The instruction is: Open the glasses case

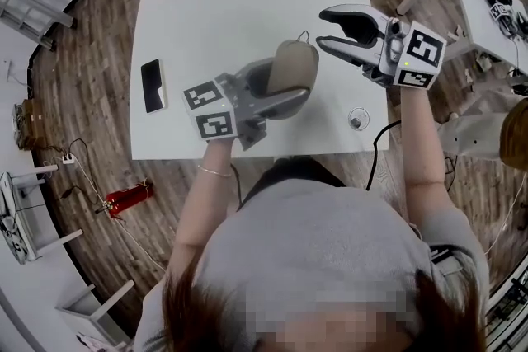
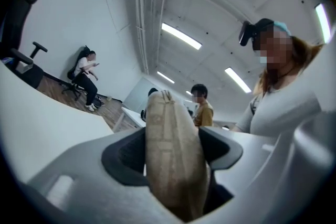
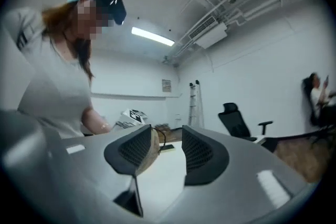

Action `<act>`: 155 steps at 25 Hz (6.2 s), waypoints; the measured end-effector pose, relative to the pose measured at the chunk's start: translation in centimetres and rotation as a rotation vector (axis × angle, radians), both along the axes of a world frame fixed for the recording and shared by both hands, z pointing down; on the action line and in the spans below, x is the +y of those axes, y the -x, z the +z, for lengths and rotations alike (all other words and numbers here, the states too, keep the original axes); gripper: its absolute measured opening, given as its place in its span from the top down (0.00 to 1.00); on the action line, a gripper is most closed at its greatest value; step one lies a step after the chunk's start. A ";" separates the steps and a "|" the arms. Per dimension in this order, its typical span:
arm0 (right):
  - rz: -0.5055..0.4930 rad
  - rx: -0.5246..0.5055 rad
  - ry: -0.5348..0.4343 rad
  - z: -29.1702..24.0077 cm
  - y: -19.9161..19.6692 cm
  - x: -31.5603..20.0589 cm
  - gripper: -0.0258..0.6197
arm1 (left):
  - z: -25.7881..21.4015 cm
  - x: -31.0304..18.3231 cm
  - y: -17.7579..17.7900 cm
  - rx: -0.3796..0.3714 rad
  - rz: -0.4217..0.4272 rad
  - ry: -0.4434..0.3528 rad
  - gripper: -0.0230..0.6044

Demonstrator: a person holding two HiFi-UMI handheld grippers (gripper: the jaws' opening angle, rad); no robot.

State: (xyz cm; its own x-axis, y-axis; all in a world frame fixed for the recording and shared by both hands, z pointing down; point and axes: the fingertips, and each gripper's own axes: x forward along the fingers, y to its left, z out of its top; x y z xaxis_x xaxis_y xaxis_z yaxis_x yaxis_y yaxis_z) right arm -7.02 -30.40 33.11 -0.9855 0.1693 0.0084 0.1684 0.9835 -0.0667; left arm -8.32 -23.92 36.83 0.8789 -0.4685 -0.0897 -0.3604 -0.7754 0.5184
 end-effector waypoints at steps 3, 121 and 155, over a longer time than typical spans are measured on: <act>-0.204 -0.068 0.209 -0.8 0.1 0.5 0.69 | -0.5 0.6 -0.7 0.023 0.054 -0.022 0.50; 0.184 -0.100 0.613 8.8 0.4 5.3 0.57 | 1.1 -7.0 7.1 0.747 -0.313 0.311 0.49; 0.546 0.075 1.060 21.0 3.8 6.5 0.58 | 16.5 -7.7 10.9 -0.117 -0.659 0.403 0.14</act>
